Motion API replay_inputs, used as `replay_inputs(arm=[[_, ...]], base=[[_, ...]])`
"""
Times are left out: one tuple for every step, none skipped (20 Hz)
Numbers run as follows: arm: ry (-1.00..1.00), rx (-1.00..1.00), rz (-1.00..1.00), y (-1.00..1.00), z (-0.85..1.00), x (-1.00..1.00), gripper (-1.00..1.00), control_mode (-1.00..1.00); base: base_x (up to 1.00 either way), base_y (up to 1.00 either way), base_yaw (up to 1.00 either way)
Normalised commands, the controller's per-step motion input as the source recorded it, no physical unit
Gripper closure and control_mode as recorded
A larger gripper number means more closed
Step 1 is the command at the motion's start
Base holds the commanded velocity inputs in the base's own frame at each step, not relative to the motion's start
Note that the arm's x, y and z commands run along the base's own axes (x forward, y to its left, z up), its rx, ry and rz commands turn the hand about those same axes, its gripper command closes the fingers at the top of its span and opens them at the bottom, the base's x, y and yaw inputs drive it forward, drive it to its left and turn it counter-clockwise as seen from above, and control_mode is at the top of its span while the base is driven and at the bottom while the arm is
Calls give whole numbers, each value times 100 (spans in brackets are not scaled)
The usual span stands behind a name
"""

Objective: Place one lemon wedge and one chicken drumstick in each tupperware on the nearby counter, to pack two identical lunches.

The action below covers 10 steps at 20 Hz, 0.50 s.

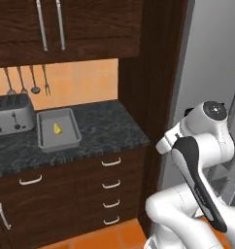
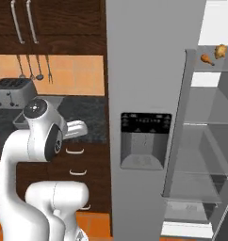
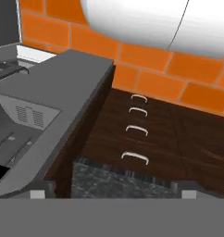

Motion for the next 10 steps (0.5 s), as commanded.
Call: replay_inputs(arm=[[0,0,0,0,0,0,-100,100],[0,0,0,0,0,0,-100,100],[0,0,0,0,0,0,-100,100],[0,0,0,0,0,0,-100,100],[0,0,0,0,0,0,-100,100],[0,0,0,0,0,0,-100,100],[0,0,0,0,0,0,-100,100],[0,0,0,0,0,0,-100,100],[0,0,0,0,0,0,-100,100],[0,0,0,0,0,0,-100,100]], base=[[0,-100,-8],[0,-100,-11],[1,-100,-13],[9,-100,-13],[12,-100,-13],[17,-100,-14],[20,-100,-14],[24,-100,-13],[26,-100,-12],[29,-99,-10]])
